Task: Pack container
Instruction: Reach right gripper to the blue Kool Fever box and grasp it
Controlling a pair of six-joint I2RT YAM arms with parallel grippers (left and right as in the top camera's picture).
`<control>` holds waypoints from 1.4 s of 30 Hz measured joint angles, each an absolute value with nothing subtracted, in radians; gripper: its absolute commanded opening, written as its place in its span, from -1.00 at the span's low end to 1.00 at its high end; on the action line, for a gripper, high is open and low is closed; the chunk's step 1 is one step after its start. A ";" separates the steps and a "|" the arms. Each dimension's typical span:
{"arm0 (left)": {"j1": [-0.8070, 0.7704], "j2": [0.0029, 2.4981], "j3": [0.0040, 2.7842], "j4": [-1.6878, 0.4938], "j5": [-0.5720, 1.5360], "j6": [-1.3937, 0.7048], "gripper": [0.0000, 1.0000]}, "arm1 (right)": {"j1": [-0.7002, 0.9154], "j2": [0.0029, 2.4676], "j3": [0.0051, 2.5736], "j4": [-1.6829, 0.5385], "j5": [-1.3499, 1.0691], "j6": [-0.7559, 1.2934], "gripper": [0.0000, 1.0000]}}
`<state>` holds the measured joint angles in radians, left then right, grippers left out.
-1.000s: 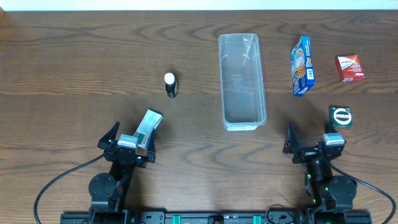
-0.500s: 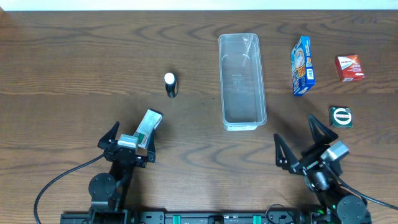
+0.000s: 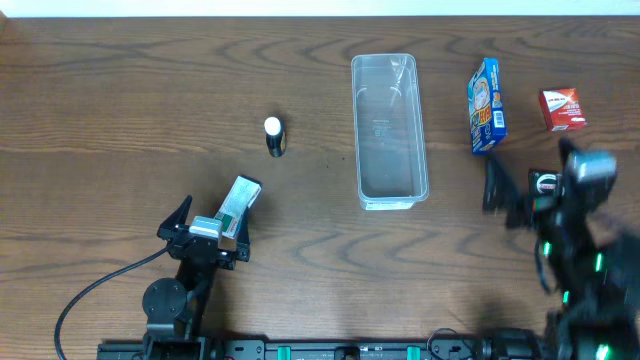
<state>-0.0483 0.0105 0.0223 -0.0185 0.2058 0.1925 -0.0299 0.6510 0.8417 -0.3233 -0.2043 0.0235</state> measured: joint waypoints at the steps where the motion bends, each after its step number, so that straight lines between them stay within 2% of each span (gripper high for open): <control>1: -0.048 0.010 0.022 -0.019 0.206 0.192 0.96 | -0.032 0.713 0.890 -0.358 -0.194 0.012 0.99; 10: -0.048 0.010 0.022 -0.019 0.206 0.192 0.96 | -0.142 1.290 1.446 -0.826 -0.198 -0.105 0.98; 14: -0.048 0.010 0.022 -0.019 0.206 0.192 0.96 | -0.173 1.463 1.578 -0.923 -0.204 -0.137 0.98; 18: -0.048 0.010 0.022 -0.019 0.205 0.192 0.96 | -0.175 1.586 1.594 -0.914 -0.206 -0.137 0.99; 36: -0.048 0.010 0.022 -0.019 0.206 0.192 0.96 | -0.175 1.826 1.602 -0.753 -0.184 -0.166 0.99; 40: -0.048 0.010 0.022 -0.019 0.206 0.192 0.96 | -0.175 1.922 1.602 -0.704 -0.164 -0.171 0.86; 42: -0.048 0.010 0.022 -0.019 0.206 0.192 0.96 | -0.175 1.955 1.602 -0.678 -0.158 -0.167 0.88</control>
